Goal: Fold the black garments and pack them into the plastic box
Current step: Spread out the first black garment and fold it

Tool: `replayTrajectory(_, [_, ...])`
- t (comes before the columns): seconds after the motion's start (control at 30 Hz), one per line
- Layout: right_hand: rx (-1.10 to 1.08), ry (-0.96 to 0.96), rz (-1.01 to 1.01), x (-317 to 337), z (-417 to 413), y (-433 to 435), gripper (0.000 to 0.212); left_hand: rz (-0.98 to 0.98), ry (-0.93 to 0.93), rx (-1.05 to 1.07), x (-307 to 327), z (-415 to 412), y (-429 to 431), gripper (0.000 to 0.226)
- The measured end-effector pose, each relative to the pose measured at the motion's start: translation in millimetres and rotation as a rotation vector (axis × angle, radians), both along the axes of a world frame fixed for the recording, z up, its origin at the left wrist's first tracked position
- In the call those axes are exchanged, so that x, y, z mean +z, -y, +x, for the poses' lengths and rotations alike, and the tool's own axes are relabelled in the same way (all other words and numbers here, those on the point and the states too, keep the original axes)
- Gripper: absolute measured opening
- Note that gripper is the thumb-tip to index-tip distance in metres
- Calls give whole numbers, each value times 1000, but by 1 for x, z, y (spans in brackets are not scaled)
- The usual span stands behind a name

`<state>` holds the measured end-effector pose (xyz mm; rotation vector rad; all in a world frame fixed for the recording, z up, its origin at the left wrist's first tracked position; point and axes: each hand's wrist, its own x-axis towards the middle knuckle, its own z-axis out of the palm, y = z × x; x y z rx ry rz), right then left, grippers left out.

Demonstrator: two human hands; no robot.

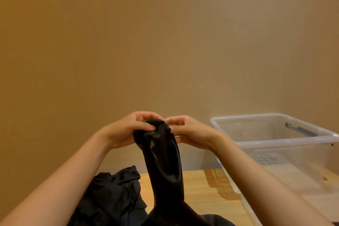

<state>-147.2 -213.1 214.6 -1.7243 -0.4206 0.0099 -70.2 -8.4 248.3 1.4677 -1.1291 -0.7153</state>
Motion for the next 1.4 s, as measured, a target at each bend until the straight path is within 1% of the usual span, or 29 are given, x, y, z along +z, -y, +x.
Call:
replayTrajectory(0.07, [-20, 31, -8, 2, -1, -3, 16, 7, 31, 33, -1, -1, -1, 23])
replayTrajectory(0.13, [-25, 53, 20, 4, -1, -2, 9, -5, 66, 99, 0, -2, -1, 25])
replayTrajectory(0.17, [-41, 70, 52, 6, -1, -1, 8, -21, 86, 150, 1, -1, -1, 27])
replayTrajectory(0.2, [-75, 98, 86, 9, -1, 0, 12, -47, 106, 211, 3, 0, -1, 26])
replayTrajectory(0.27, [-199, 166, 153, 20, -1, 6, 20, -122, 140, 361, 9, 2, -2, 18])
replayTrajectory(0.33, [-354, 239, 202, 35, -2, 16, 16, -206, 200, 512, 19, 7, -6, 13])
replayTrajectory(0.4, [-489, 305, 215, 53, -5, 26, 8, -265, 297, 617, 34, 11, -11, 12])
replayTrajectory(0.47, [-571, 365, 222, 73, -8, 34, 7, -291, 404, 684, 53, 14, -16, 11])
replayTrajectory(0.57, [-663, 453, 217, 103, -13, 44, 7, -324, 528, 759, 85, 17, -22, 5])
replayTrajectory(0.63, [-720, 500, 197, 122, -19, 49, 9, -349, 573, 801, 105, 18, -27, 0])
replayTrajectory(0.77, [-757, 554, 148, 154, -33, 55, 10, -377, 614, 889, 142, 13, -37, 6])
replayTrajectory(0.87, [-782, 600, 111, 172, -44, 55, 10, -374, 668, 935, 166, 5, -45, 13])
replayTrajectory(1.0, [-789, 690, 114, 197, -62, 49, 9, -370, 740, 982, 194, -9, -53, 12])
replayTrajectory(1.17, [-809, 791, 77, 221, -86, 37, 7, -441, 776, 1016, 217, -33, -59, 16])
replayTrajectory(1.27, [-795, 799, 8, 229, -103, 31, 8, -450, 762, 962, 224, -50, -66, 12])
replayTrajectory(1.33, [-787, 796, -58, 232, -115, 28, 9, -436, 755, 913, 227, -61, -74, 12])
replayTrajectory(1.4, [-789, 812, -80, 236, -127, 24, 11, -429, 747, 888, 230, -71, -82, 14])
